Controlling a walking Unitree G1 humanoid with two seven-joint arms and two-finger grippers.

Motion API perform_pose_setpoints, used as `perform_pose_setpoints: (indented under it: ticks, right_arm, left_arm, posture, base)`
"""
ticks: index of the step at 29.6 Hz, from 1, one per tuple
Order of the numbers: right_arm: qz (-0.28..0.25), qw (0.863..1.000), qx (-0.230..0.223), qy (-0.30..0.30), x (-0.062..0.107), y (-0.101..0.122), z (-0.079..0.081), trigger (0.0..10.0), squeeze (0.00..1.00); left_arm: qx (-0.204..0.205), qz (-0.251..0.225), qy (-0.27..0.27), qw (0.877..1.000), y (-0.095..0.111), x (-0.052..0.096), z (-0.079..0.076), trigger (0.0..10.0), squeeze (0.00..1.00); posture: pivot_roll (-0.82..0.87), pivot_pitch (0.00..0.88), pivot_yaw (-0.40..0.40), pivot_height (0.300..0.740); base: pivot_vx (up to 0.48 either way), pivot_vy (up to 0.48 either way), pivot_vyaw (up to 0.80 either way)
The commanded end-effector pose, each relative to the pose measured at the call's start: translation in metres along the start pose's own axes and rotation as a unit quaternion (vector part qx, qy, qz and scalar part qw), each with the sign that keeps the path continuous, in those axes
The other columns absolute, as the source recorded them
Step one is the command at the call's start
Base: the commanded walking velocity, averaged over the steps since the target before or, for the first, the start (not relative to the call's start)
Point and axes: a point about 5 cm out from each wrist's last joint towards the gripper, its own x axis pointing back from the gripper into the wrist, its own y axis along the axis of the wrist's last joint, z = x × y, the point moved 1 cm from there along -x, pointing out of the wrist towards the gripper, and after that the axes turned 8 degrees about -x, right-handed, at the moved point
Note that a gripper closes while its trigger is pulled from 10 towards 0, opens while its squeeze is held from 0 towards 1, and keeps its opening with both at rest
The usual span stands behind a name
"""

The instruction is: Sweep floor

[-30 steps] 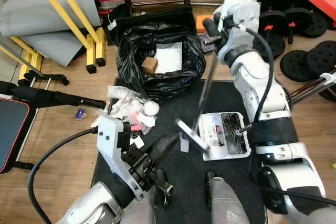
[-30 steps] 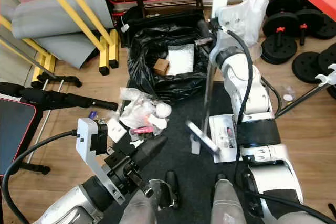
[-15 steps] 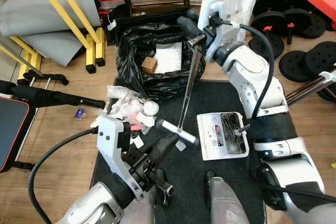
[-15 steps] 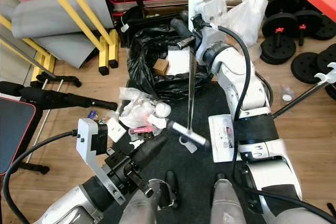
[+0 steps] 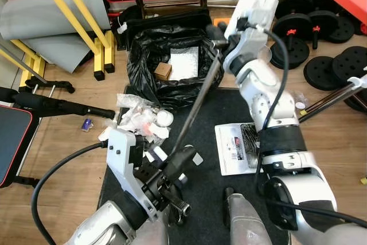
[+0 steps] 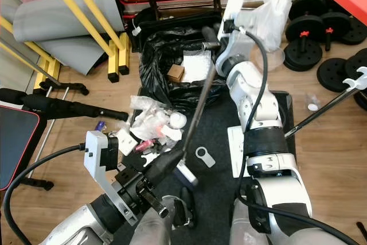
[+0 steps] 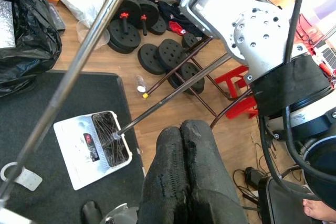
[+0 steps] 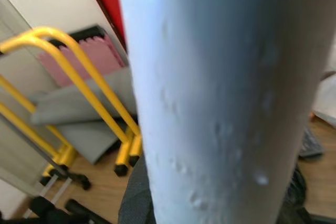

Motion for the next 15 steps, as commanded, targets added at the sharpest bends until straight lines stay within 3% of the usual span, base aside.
perform_pose_setpoints:
  ticks: [1, 7, 10, 15]
  right_arm:
    - [-0.008, 1.000, 0.001, -0.009, 0.000, -0.004, 0.002, 10.0, 0.00]
    - [-0.007, 0.996, 0.045, -0.070, 0.002, -0.008, -0.012, 10.0, 0.00]
    - [-0.033, 0.992, 0.073, -0.100, 0.005, -0.001, -0.024, 10.0, 0.00]
    - [-0.070, 0.986, 0.077, -0.127, 0.008, 0.004, -0.037, 10.0, 0.00]
  left_arm:
    - [0.005, 0.003, -0.002, 1.000, 0.000, 0.004, -0.003, 10.0, 0.00]
    - [0.005, 0.003, -0.001, 1.000, 0.000, 0.005, -0.004, 10.0, 0.00]
    - [0.006, 0.004, -0.001, 1.000, 0.001, 0.006, -0.004, 10.0, 0.00]
    - [0.006, 0.005, -0.002, 1.000, 0.001, 0.006, -0.004, 10.0, 0.00]
  posture:
    - [0.03, 0.406, 0.069, 0.740]
    - [0.04, 0.414, 0.071, 0.740]
    - [0.04, 0.417, 0.077, 0.740]
    - [0.04, 0.419, 0.082, 0.740]
  base:
    - [0.000, 0.000, 0.00]
    - [0.000, 0.000, 0.00]
    - [0.000, 0.000, 0.00]
    - [0.000, 0.000, 0.00]
